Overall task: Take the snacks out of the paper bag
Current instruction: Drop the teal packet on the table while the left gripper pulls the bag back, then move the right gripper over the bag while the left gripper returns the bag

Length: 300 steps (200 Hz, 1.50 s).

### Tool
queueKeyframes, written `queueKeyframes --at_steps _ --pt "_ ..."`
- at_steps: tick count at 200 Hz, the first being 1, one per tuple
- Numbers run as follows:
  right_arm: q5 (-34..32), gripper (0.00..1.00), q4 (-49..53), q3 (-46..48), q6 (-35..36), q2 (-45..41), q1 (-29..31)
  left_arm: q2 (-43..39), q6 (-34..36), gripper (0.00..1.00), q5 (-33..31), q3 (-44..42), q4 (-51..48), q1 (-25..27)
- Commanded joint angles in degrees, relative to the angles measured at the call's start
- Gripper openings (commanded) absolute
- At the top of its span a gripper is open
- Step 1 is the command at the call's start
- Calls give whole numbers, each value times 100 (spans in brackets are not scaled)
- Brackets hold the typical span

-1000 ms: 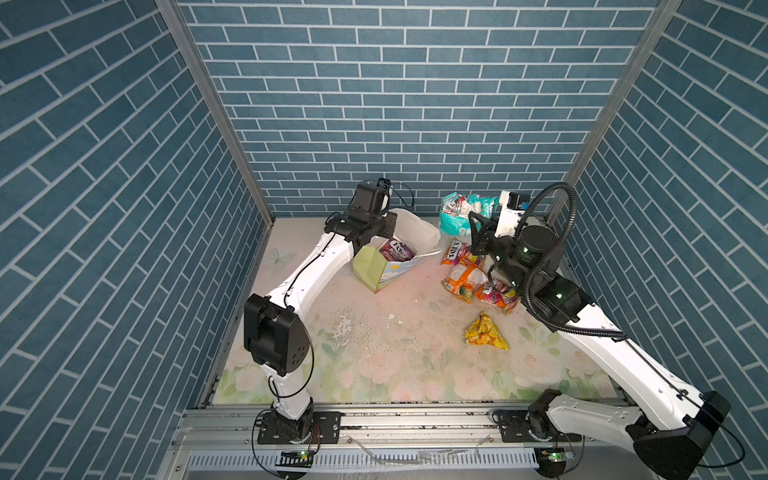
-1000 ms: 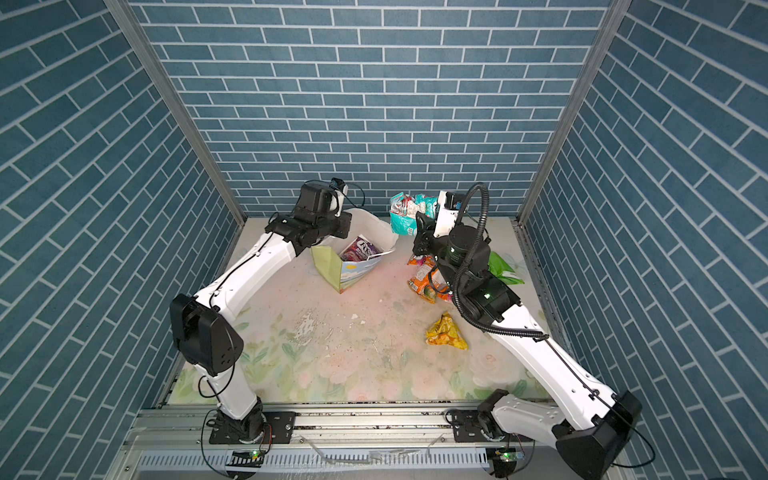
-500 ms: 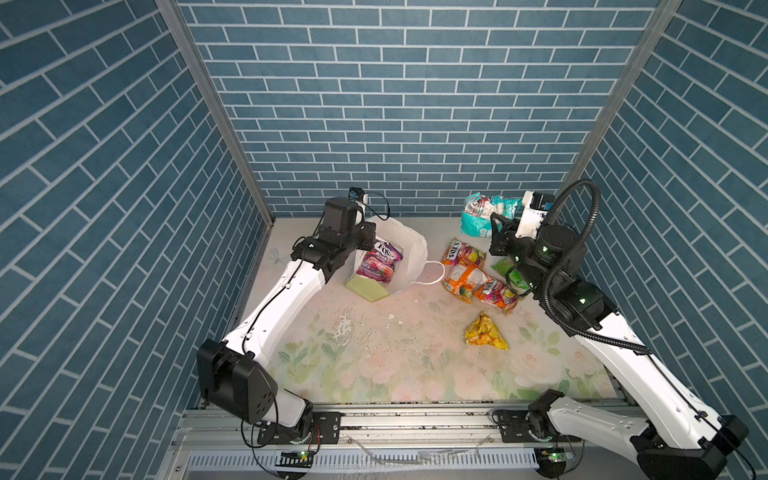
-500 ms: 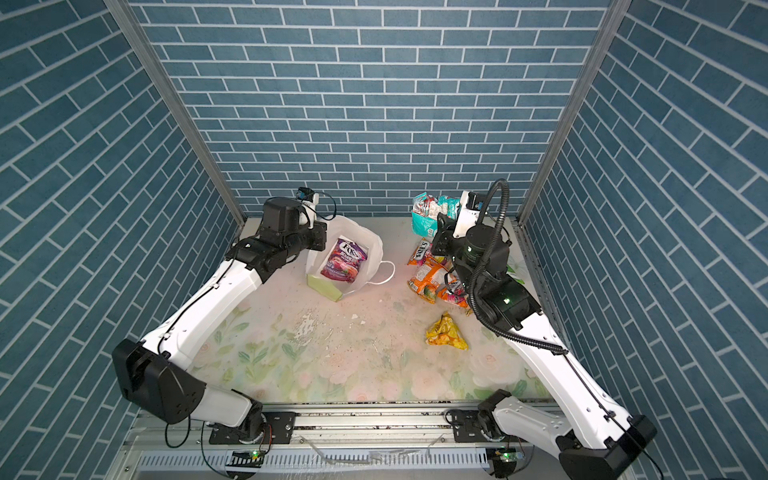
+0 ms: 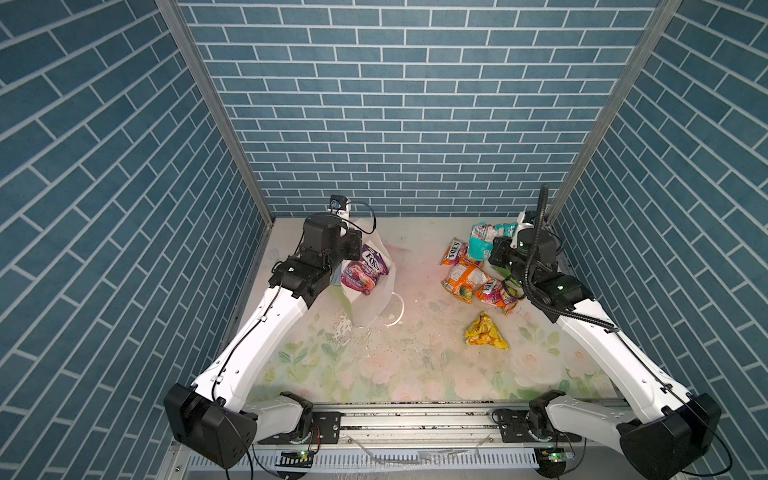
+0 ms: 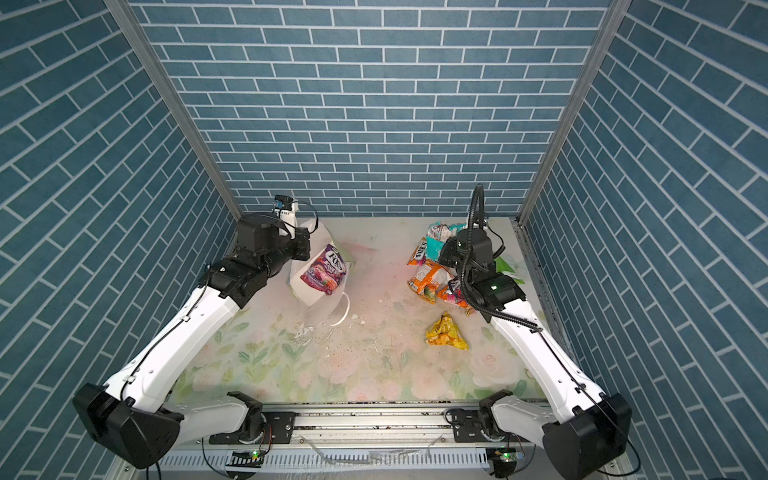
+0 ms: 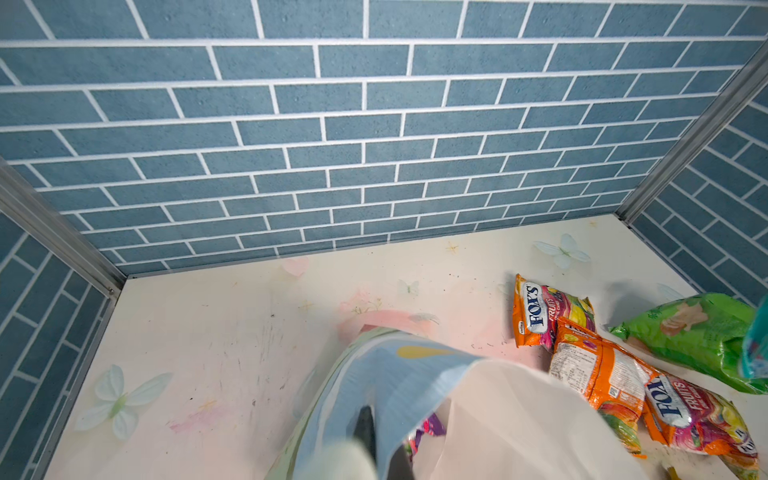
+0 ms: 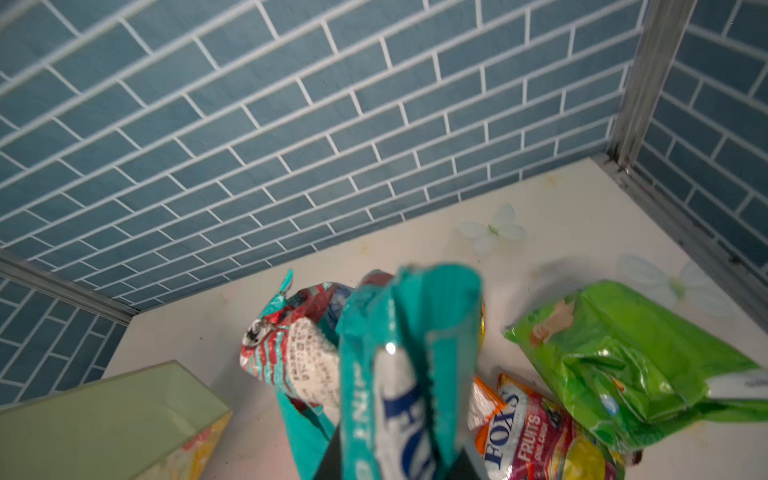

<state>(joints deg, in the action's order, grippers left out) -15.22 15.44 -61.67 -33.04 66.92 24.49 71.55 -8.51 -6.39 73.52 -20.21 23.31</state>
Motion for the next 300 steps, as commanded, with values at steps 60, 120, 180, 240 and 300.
queueKeyframes --at_steps 60,120,180,240,300 --pt "525 0 -401 785 -836 752 -571 97 45 2 -83 -2 435 -20" --pt "769 49 -369 723 -815 1021 -629 191 8 1 -2 31 450 -20" --pt "893 69 -213 560 -536 807 -629 559 -39 1 -42 265 394 -19" --pt "1385 70 -479 484 -233 562 -627 1453 321 1 -582 1160 -177 -77" --pt "1989 69 -1049 538 -203 540 -590 2311 565 0 -513 2540 -733 -465"
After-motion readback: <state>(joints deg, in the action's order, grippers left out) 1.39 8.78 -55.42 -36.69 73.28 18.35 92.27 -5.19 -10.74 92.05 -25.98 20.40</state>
